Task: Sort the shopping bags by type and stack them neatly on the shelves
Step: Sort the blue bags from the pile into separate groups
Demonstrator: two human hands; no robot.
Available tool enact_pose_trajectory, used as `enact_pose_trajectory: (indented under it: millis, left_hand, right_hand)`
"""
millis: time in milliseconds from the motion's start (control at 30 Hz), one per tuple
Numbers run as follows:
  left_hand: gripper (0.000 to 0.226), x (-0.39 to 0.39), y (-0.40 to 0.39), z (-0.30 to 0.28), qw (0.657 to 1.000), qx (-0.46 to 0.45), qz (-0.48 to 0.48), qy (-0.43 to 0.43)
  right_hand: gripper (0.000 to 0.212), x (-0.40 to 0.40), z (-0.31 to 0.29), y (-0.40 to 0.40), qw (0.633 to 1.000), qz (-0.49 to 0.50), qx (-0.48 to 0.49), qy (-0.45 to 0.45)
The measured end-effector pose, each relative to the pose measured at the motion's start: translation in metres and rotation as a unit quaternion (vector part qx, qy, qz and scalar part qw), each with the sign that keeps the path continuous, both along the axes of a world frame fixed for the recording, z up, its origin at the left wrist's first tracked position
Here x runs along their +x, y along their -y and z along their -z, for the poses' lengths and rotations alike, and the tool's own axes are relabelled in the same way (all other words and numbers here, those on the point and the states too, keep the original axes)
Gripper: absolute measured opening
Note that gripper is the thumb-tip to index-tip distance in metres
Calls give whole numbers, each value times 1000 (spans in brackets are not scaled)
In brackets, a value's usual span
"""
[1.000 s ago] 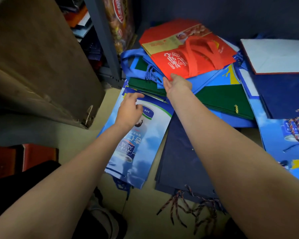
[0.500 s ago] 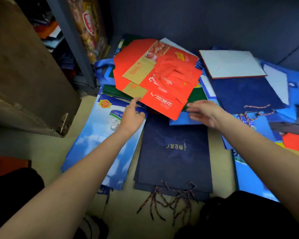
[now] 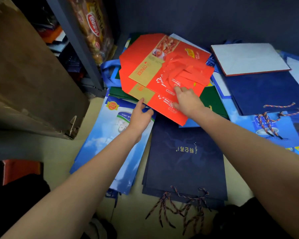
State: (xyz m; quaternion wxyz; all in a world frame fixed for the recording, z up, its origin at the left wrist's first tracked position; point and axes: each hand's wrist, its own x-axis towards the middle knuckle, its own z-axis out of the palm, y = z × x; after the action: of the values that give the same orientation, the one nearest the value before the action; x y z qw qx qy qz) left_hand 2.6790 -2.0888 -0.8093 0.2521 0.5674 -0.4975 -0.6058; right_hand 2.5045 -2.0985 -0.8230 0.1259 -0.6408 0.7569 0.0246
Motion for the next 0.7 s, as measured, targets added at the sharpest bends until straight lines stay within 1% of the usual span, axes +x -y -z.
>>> enact_pose_trajectory:
  millis: [100, 167, 233, 300, 333, 367, 400, 433, 467, 500, 533, 567, 600, 633, 667, 700]
  left_hand:
    - [27, -10, -4, -5, 998, 24, -8, -53]
    - [28, -11, -3, -4, 996, 40, -16, -76]
    - [30, -9, 1, -3, 992, 61, -28, -106]
    - [27, -9, 6, -4, 984, 85, -57, -145]
    - [36, -9, 8, -3, 979, 95, -77, -160]
    - [50, -10, 9, -5, 973, 107, -99, -177]
    - [57, -10, 10, -5, 969, 116, -116, -185]
    - [59, -12, 10, -5, 966, 122, -129, -191]
    - [59, -13, 11, -5, 965, 127, -131, -186]
    - [60, -14, 11, -4, 966, 131, -128, -182]
    - [61, -14, 11, -2, 968, 132, -125, -174]
    - [62, -15, 10, -1, 969, 129, -125, -171]
    - [64, -15, 8, -1, 970, 126, -125, -166]
    - [65, -16, 8, 1, 970, 125, -128, -167]
    - [66, -17, 7, 1, 970, 124, -131, -165]
    - [66, -18, 7, 0, 970, 123, -133, -164]
  right_hand:
    - [39, -3, -12, 0, 994, -55, -2, -89]
    - [32, -6, -24, 1, 988, -63, -52, -128]
    - [28, -15, -39, 1, 977, -71, -154, -129]
    - [25, -23, -49, -6, 961, -120, -221, -118]
    - [28, -26, -50, -13, 957, -152, -224, -104]
    - [30, -25, -48, -23, 959, -179, -200, -91]
    - [28, -24, -41, -33, 962, -193, -179, -79]
    - [24, -20, -35, -41, 968, -189, -151, -65]
    - [27, -15, -31, -48, 978, -173, -108, -48]
    - [42, -11, -27, -52, 988, -144, -44, -31]
    - [62, -8, -22, -54, 992, -123, 11, -35]
    - [75, -5, -18, -55, 990, -117, 39, -62]
    - [78, -1, -14, -54, 987, -121, 45, -97]
    - [71, 2, -13, -53, 982, -132, 34, -129]
    - [60, 4, -14, -53, 981, -134, 9, -141]
    - [51, 7, -18, -53, 983, -127, -10, -134]
